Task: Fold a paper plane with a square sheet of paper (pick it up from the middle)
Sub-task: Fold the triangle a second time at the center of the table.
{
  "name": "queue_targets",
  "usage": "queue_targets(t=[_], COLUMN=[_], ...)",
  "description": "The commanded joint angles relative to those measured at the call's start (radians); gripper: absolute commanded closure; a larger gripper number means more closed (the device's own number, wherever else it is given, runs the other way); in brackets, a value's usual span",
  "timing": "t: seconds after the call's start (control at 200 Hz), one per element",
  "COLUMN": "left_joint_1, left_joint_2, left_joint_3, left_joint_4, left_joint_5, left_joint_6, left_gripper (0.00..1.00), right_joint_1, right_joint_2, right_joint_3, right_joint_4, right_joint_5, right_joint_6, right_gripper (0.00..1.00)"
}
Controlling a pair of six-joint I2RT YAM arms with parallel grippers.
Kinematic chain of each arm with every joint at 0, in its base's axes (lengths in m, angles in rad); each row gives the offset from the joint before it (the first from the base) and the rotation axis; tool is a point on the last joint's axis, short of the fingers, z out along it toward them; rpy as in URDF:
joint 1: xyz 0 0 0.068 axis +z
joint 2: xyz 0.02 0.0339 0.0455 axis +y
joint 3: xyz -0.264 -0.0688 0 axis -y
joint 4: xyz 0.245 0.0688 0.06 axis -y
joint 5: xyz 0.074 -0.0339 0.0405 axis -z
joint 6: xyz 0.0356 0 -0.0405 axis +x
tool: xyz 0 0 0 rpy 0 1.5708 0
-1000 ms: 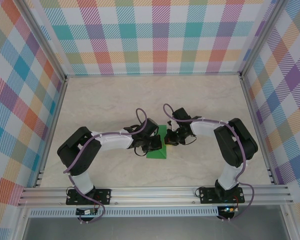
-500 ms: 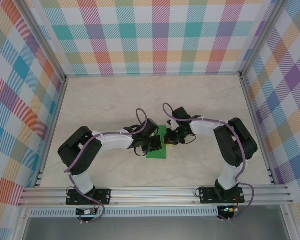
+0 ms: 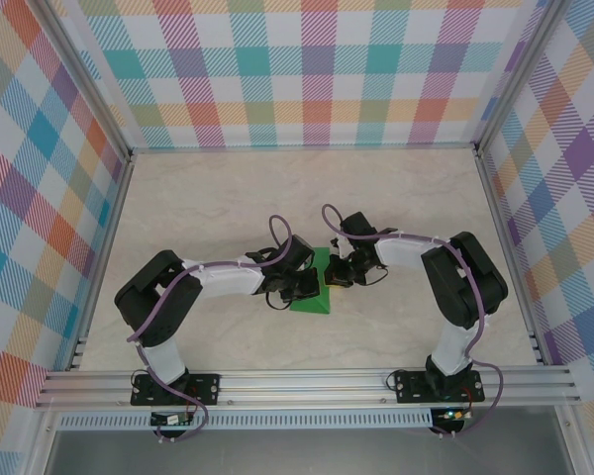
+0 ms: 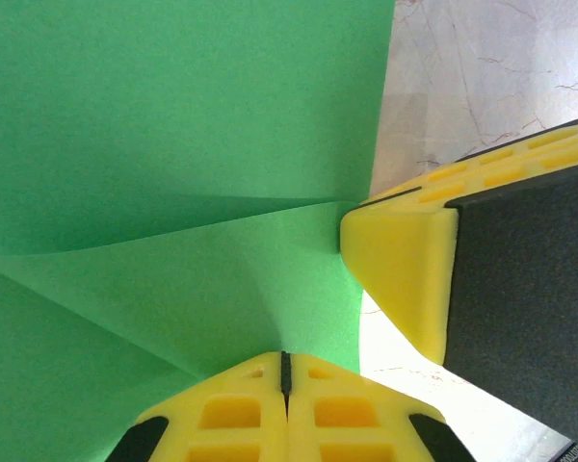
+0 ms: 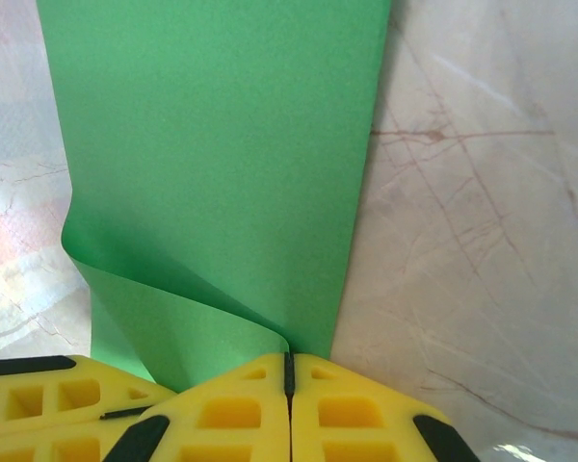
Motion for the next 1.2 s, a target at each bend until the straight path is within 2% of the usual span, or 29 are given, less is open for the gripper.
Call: queue_targets(t=[0.0,0.41,1.195], left_joint_1=[0.002,0.003,0.004], left_joint_2=[0.015,-0.044,0.004], left_joint_3=[-0.009,-0.012,-0.023], left_joint_4=[-0.015,0.029,-0.008], left_joint_5=[-0.014,0.007,-0.025], left_joint_6=[0.019,0.033,0.028], left_gripper=[0.95,0.95,0.95], right_joint_1=[0.008,0.007,0.007], right_joint_2=[-0.008,-0.034,-0.009], right_joint_3=[0.01,-0.021,-0.001], right_joint_4=[-0.036,-0.026,-0.031], right_joint_5=[-0.003,-0.022,-0.009], right_joint_6=[-0.012,0.004,-0.001], right_gripper=[0.94,0.94,0.94])
